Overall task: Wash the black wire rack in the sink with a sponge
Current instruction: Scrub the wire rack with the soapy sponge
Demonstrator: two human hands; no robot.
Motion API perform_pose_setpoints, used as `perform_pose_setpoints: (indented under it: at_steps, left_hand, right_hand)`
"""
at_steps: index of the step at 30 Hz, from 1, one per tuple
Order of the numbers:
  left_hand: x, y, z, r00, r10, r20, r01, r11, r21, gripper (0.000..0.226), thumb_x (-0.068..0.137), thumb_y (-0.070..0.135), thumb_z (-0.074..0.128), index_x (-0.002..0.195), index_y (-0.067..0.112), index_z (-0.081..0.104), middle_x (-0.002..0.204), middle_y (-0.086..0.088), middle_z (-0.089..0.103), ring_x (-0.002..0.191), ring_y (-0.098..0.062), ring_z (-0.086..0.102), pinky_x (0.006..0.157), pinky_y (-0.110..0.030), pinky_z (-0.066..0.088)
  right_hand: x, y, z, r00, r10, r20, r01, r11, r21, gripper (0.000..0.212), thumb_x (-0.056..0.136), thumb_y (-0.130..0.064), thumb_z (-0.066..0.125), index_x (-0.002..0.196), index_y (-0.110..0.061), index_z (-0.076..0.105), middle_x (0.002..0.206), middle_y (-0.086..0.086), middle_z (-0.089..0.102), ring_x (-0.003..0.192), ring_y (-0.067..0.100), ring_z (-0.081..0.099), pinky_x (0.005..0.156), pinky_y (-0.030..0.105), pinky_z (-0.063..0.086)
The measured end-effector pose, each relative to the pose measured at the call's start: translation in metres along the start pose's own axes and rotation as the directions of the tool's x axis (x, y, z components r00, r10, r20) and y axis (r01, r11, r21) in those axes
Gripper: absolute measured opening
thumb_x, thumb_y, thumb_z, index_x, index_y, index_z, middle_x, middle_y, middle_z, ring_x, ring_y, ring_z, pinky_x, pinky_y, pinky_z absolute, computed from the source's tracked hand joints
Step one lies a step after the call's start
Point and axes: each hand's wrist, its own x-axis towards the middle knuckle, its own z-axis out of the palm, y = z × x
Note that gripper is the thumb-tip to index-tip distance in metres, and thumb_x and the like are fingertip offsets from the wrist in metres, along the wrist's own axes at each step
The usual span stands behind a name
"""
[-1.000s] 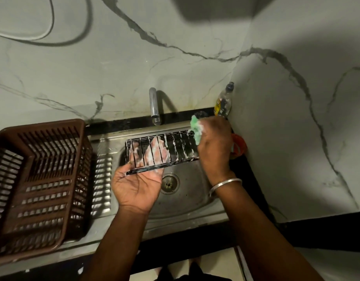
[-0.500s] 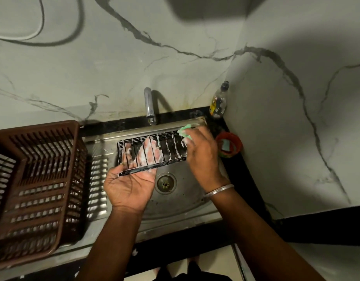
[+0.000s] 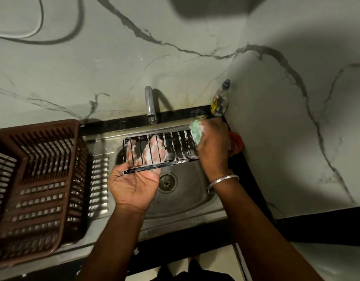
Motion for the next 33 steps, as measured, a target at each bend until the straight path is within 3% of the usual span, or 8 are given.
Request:
perform_pose_setpoints:
  at_steps: [5,9,14,18,22,26,31,33]
  left_hand:
    - [0.003,-0.001,0.003,1.000,0.008,-0.006,-0.008,1.000,0.005,0.052,0.084,0.016,0.048,0.133,0.012,0.064,0.147,-0.031,0.059,0.135,-0.045,0.062,0.121,-0.059,0.037]
    - [0.002,0.004,0.004,1.000,0.025,0.010,-0.025,1.000,-0.015,0.053,0.083,0.017,0.047,0.133,0.012,0.065,0.144,-0.031,0.062,0.133,-0.045,0.063,0.119,-0.058,0.038]
    - [0.009,0.003,0.002,1.000,0.028,0.008,-0.027,0.999,-0.022,0.056,0.070,0.008,0.062,0.126,0.009,0.068,0.147,-0.032,0.059,0.134,-0.046,0.062,0.117,-0.061,0.038]
    - [0.010,0.006,0.000,0.999,0.051,0.015,-0.051,0.998,-0.027,0.049,0.080,0.016,0.049,0.126,0.009,0.066,0.145,-0.033,0.060,0.131,-0.048,0.064,0.117,-0.061,0.038]
    - [0.014,0.004,0.000,0.999,0.053,-0.002,-0.053,0.998,-0.025,0.049,0.083,0.018,0.048,0.127,0.009,0.066,0.145,-0.034,0.060,0.131,-0.048,0.063,0.115,-0.061,0.040]
    - [0.017,0.002,-0.004,0.999,0.044,-0.008,-0.044,0.998,-0.041,0.048,0.083,0.017,0.047,0.126,0.011,0.066,0.145,-0.034,0.060,0.132,-0.049,0.063,0.116,-0.062,0.039]
    - [0.022,-0.003,-0.007,1.000,0.022,-0.012,-0.022,0.999,-0.041,0.045,0.084,0.018,0.047,0.124,0.011,0.066,0.146,-0.034,0.059,0.131,-0.050,0.063,0.118,-0.062,0.038]
    - [0.022,-0.003,-0.005,1.000,0.023,-0.021,-0.024,0.998,-0.058,0.042,0.083,0.016,0.047,0.120,0.010,0.067,0.144,-0.034,0.060,0.129,-0.050,0.064,0.117,-0.062,0.039]
  right_hand:
    - [-0.015,-0.015,0.005,0.974,-0.219,0.061,0.213,0.972,0.102,0.031,0.087,0.000,0.053,0.109,-0.009,0.072,0.110,0.010,0.063,0.102,0.027,0.058,0.089,0.032,0.047]
    - [0.006,0.019,0.001,0.999,0.032,-0.028,-0.032,0.999,-0.021,0.021,0.093,-0.005,0.054,0.106,-0.012,0.069,0.104,0.012,0.063,0.095,0.030,0.058,0.085,0.039,0.049]
    - [-0.028,-0.004,0.003,0.948,-0.310,0.071,0.296,0.942,0.156,0.029,0.089,0.007,0.055,0.108,-0.006,0.074,0.108,0.011,0.065,0.099,0.025,0.057,0.086,0.027,0.044]
    - [-0.019,0.023,-0.001,0.996,-0.083,-0.019,0.085,0.990,0.108,0.027,0.086,0.011,0.061,0.104,-0.005,0.073,0.106,0.013,0.064,0.095,0.029,0.059,0.083,0.036,0.047]
    - [-0.048,0.002,-0.002,0.931,-0.352,0.096,0.319,0.913,0.255,0.037,0.082,0.017,0.054,0.104,-0.004,0.074,0.105,0.011,0.066,0.098,0.029,0.060,0.086,0.033,0.047]
    - [-0.047,0.022,-0.003,0.996,-0.082,-0.041,0.089,0.967,0.238,0.032,0.087,0.017,0.064,0.109,-0.003,0.075,0.109,0.010,0.067,0.102,0.019,0.057,0.091,0.023,0.045]
    - [-0.072,-0.009,0.009,0.921,-0.372,0.115,0.323,0.895,0.309,0.039,0.086,0.015,0.066,0.119,-0.005,0.074,0.115,0.009,0.067,0.102,0.028,0.060,0.091,0.038,0.049]
    - [-0.062,0.008,0.007,0.965,-0.252,0.074,0.227,0.942,0.246,0.037,0.091,0.006,0.058,0.121,-0.008,0.073,0.118,0.006,0.066,0.105,0.028,0.060,0.095,0.032,0.046]
